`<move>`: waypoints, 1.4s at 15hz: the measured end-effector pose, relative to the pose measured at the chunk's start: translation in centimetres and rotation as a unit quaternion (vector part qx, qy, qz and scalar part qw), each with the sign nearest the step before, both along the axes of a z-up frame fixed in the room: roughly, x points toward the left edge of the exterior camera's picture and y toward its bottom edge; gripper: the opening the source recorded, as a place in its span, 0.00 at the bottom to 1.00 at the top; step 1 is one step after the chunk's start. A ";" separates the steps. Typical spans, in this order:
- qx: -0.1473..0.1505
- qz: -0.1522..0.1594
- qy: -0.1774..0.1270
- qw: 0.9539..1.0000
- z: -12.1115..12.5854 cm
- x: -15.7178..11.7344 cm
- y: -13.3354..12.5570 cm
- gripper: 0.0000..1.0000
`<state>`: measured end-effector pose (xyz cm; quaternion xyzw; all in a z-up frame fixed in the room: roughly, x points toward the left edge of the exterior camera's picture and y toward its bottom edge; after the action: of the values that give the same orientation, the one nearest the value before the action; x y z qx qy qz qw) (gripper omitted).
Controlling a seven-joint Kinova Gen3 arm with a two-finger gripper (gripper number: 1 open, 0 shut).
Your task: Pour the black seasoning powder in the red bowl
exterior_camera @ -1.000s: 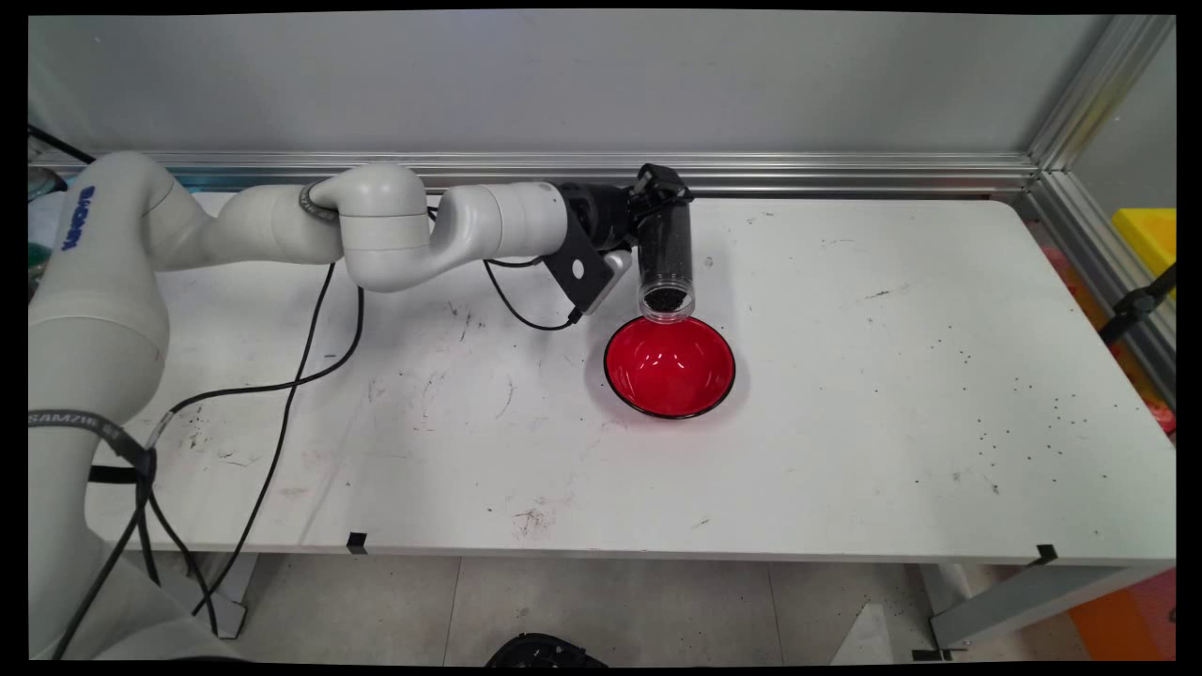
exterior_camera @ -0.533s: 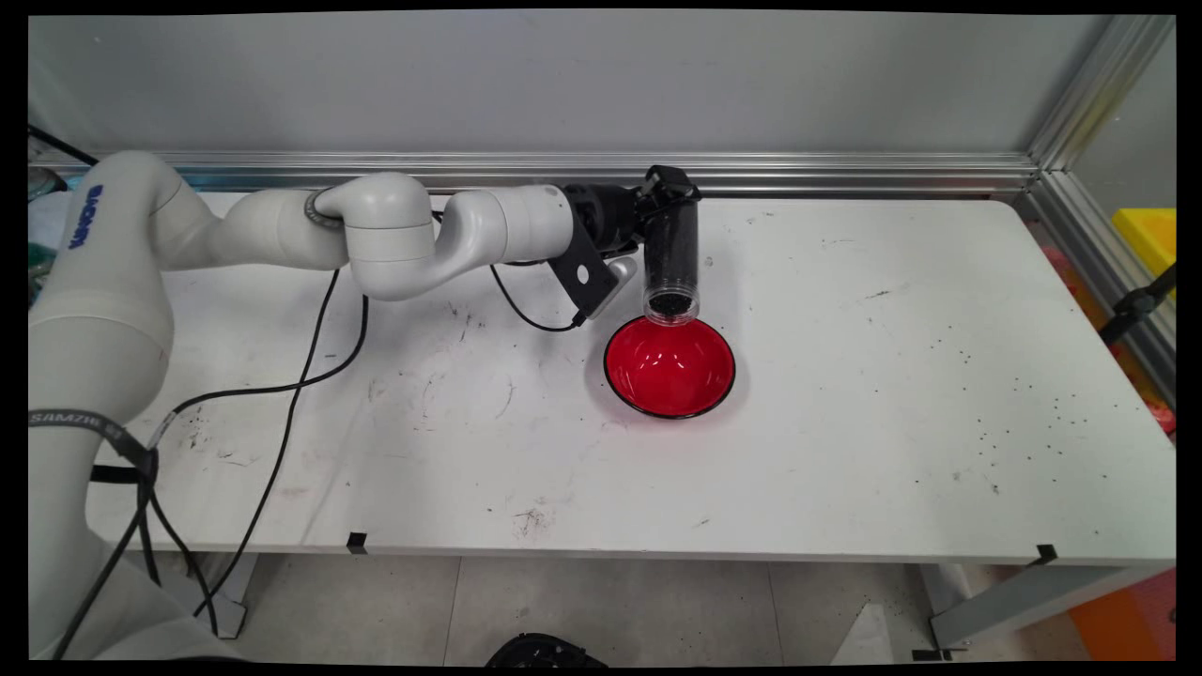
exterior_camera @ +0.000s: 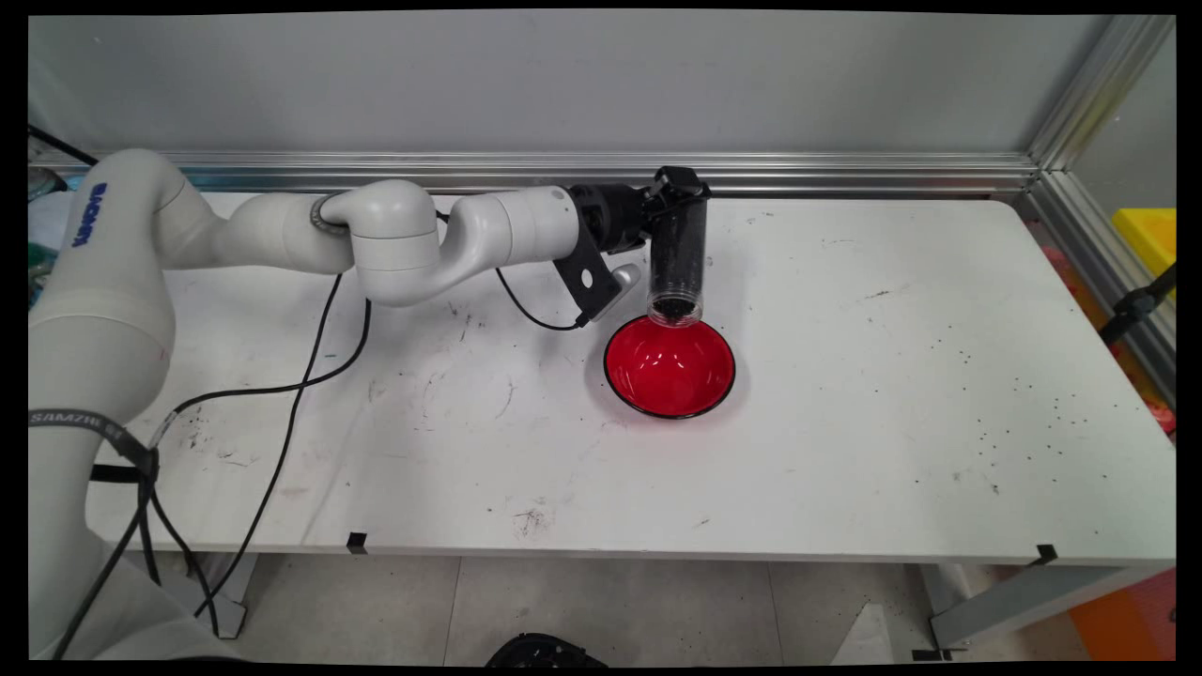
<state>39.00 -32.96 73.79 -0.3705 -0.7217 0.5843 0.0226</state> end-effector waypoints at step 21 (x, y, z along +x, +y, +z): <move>-0.046 -0.026 -0.027 0.998 -0.2 0.1 0.1 0.00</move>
<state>39.13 -32.83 73.62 -0.4056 -0.6846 0.6056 0.0011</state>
